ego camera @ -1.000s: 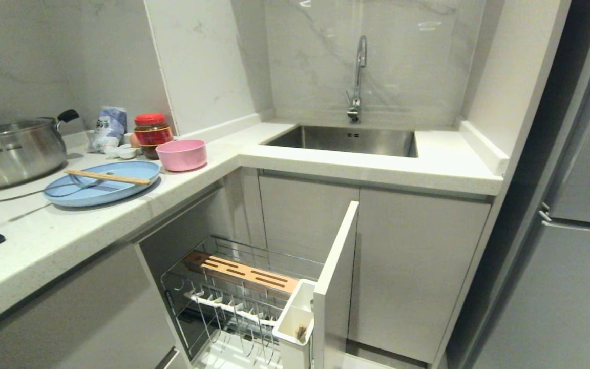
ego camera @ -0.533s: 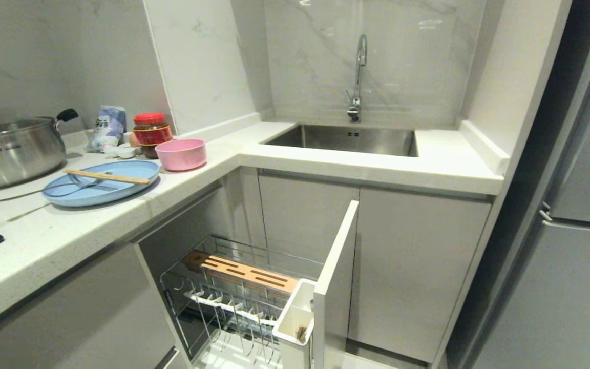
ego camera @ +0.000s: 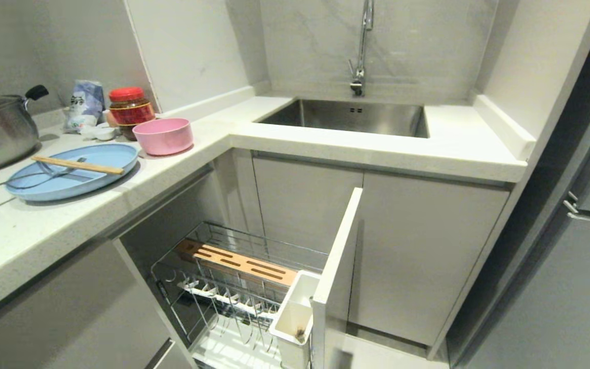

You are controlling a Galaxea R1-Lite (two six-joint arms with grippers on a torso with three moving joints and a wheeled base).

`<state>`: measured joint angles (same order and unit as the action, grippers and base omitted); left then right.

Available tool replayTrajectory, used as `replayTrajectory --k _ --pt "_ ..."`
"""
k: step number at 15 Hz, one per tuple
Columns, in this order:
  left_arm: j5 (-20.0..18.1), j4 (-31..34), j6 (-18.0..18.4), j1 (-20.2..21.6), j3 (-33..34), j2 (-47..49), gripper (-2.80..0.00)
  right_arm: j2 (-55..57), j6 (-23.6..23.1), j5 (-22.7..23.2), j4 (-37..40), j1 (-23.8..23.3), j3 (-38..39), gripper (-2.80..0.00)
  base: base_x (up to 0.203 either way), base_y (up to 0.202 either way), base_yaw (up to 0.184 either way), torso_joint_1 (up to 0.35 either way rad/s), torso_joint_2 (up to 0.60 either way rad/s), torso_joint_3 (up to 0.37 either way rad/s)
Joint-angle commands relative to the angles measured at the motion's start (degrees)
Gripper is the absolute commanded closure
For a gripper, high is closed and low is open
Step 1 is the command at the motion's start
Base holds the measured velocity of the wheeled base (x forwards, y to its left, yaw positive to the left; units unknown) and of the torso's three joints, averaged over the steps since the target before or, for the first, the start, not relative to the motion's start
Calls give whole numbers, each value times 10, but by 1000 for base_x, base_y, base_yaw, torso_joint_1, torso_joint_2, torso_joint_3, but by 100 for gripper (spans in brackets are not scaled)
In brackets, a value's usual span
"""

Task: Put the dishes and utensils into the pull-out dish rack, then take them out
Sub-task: Pick up the chopsticks and place it in the cupboard

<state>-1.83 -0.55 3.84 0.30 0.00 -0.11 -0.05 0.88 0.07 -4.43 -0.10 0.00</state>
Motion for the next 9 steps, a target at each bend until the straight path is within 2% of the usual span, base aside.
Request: replayTrajectory --k 1,9 --pt "0 -1 -1 0 5 1 0 0 0 0 0 0 15 0 0 0 0 0 3 -199" --pt "-1 2 0 -1 5 1 0 0 0 0 0 0 15 0 0 0 0 3 1 -198"
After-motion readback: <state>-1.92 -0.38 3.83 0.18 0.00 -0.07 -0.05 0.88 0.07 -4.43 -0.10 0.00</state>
